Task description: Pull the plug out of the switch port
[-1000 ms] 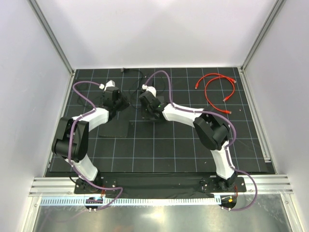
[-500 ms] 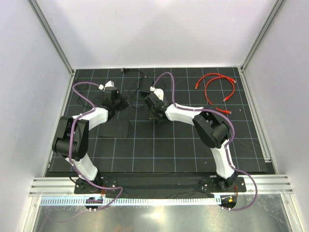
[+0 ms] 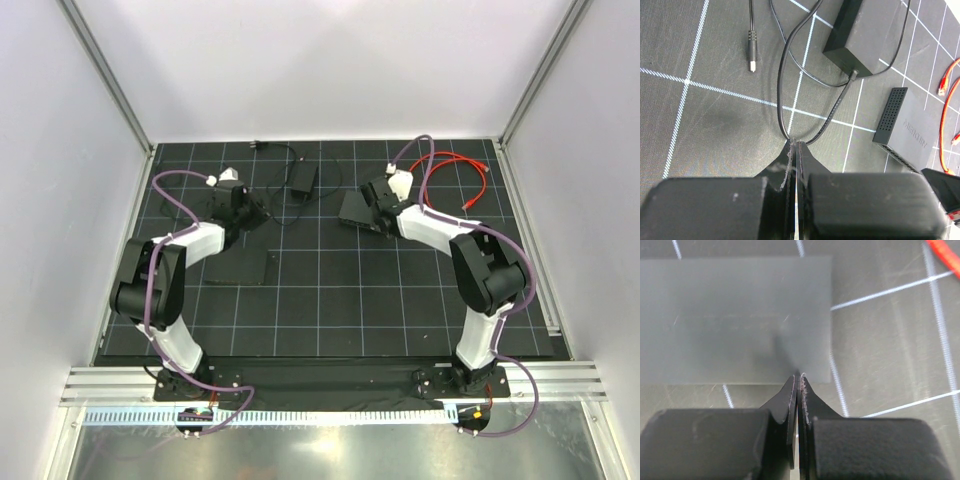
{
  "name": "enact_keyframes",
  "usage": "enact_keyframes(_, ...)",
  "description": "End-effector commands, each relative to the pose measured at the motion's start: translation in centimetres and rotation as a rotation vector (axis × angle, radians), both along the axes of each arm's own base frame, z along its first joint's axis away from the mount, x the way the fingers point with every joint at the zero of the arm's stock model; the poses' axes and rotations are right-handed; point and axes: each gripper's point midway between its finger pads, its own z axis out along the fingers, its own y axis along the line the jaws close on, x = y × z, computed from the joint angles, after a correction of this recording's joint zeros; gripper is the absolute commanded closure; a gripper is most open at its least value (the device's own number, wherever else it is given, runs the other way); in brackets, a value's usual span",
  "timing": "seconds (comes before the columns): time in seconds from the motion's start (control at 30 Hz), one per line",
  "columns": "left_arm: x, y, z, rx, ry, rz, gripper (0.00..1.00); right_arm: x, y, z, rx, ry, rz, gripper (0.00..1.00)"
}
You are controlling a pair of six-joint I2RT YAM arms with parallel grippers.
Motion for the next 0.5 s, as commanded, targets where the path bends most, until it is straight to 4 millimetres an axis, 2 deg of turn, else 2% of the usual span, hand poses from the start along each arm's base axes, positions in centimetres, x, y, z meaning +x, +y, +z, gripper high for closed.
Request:
enact_keyframes(0.0, 0.9, -0.3, 0.9, -0.028, -0.040, -0.006, 1.00, 1.6, -0.3, 4.0, -0.039, -0.121, -0.008, 0.99)
enact_keyframes(0.2, 1.0, -0.3, 1.1, -0.025, -0.042, -0.005, 1.00, 1.0, 0.6, 3.7, 0.055, -0.117, -0.006, 0.99)
enact_keyframes(0.3, 1.1, -0.4, 1.2, -0.030, -0.043, -0.012, 1.00, -0.6, 0.1, 2.5, 0.086, -0.105, -0.022, 0.99)
enact_keyframes(0.47, 1.1, -0.7, 1.2, -0.040, -0.042, -0.024, 0.99, -0.9, -0.6, 3.1, 0.076, -0.130, -0.042, 0.99)
